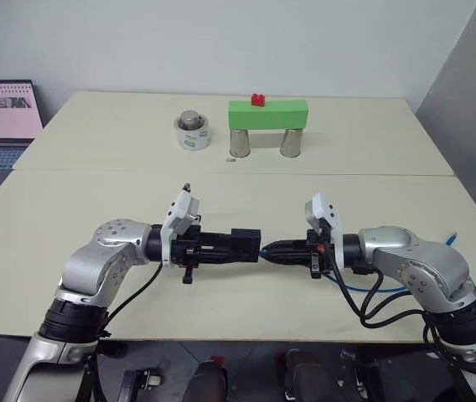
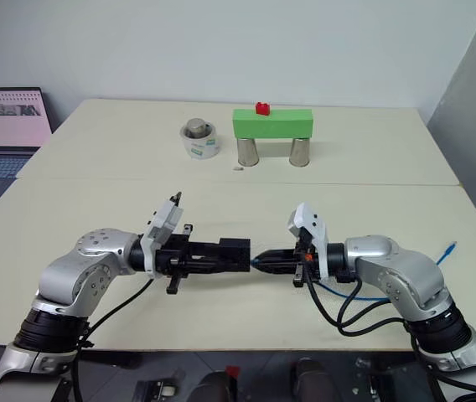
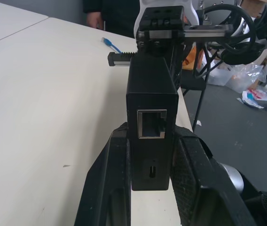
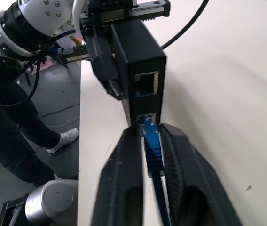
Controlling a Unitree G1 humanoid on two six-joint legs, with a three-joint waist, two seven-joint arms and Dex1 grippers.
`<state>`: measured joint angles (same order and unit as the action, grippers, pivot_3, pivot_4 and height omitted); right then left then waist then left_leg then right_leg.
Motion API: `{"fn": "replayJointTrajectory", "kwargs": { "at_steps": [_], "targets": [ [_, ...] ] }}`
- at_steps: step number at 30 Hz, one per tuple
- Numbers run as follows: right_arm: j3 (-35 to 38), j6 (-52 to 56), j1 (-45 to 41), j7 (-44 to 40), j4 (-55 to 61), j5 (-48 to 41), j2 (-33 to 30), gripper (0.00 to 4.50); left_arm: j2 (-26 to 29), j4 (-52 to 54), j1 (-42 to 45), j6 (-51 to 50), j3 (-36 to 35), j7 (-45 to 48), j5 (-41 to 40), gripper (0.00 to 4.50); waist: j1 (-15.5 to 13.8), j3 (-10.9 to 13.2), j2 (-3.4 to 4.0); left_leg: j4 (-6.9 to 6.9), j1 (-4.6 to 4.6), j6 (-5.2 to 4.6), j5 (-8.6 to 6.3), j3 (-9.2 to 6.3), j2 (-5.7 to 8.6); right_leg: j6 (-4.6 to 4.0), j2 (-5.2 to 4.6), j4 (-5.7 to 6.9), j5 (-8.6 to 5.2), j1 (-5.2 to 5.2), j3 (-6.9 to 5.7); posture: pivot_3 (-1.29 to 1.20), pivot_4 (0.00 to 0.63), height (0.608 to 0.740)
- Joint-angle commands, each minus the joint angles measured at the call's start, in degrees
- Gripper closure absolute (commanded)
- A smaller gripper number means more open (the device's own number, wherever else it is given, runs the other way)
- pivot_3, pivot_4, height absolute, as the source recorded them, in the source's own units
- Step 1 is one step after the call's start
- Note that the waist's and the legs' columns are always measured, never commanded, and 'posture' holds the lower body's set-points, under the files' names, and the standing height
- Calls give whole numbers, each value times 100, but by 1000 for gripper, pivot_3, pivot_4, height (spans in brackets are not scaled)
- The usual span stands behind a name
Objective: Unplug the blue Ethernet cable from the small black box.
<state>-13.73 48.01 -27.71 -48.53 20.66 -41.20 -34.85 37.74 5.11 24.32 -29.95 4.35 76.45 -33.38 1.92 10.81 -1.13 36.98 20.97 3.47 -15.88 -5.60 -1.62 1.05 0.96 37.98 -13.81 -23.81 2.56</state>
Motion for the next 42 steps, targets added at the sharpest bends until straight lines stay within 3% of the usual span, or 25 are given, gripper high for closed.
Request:
{"fn": "replayJointTrajectory", "kwargs": {
  "at_steps": [1, 9, 17, 23, 34, 36, 37, 42],
  "targets": [
    [22, -127, -102, -102, 92, 153, 30, 4453, -8, 262, 49, 14, -30, 1, -88, 3715, 1, 0, 0, 0, 0, 0, 0, 0, 0, 0, 0, 0, 0, 0, 0, 0, 150, 740],
    [39, -113, -151, -320, 56, 271, -6, 4453, 70, 278, 16, 33, 25, 105, -43, 3715, 1, 0, 0, 0, 0, 0, 0, 1, 0, 0, 0, 0, 0, 0, 0, 0, 150, 740],
    [138, -196, -20, -704, -99, 512, -487, 4455, 574, -131, -98, 871, 236, 411, 738, 3716, 0, 1, 1, -1, -1, 0, 0, 4, 0, 0, 0, -1, 0, -2, 2, 0, 150, 740],
    [293, -386, 86, -676, -223, 704, -617, 4456, 543, -288, -80, 1002, 111, 254, 829, 3716, -1, 1, 1, 0, 13, 0, 0, 5, 0, 0, 0, -1, 0, -15, 2, 0, 150, 740],
    [759, -3207, -1213, 2358, -4795, 3356, 574, 4456, 396, -192, -278, 746, 44, -373, 822, 3716, 60, 2, 2, -2, 21, 0, 0, 20, 0, 5, -1, 7, 5, -31, 15, 0, 150, 740],
    [837, -3368, -1275, 2431, -5111, 3438, 687, 3748, 370, -163, -292, 712, 57, -530, 873, 3716, 55, 2, 2, -4, 29, 0, 0, 18, 0, -3, -1, 6, 7, -35, 14, 0, 150, 740],
    [874, -3384, -1261, 2380, -5107, 3429, 721, 3606, 338, -161, -301, 711, 35, -613, 879, 3716, 56, 2, 3, -4, 31, 0, 0, 18, 0, -24, -2, 6, 19, -35, 14, 0, 150, 740],
    [1117, -3023, -904, 1750, -4056, 3047, 553, 2490, 75, -312, -258, 372, -175, -1341, 863, 3716, 48, 3, 4, -2, 49, -1, 0, 14, 2, -25, -4, 5, 21, -49, 11, 0, 150, 740]
  ]
}}
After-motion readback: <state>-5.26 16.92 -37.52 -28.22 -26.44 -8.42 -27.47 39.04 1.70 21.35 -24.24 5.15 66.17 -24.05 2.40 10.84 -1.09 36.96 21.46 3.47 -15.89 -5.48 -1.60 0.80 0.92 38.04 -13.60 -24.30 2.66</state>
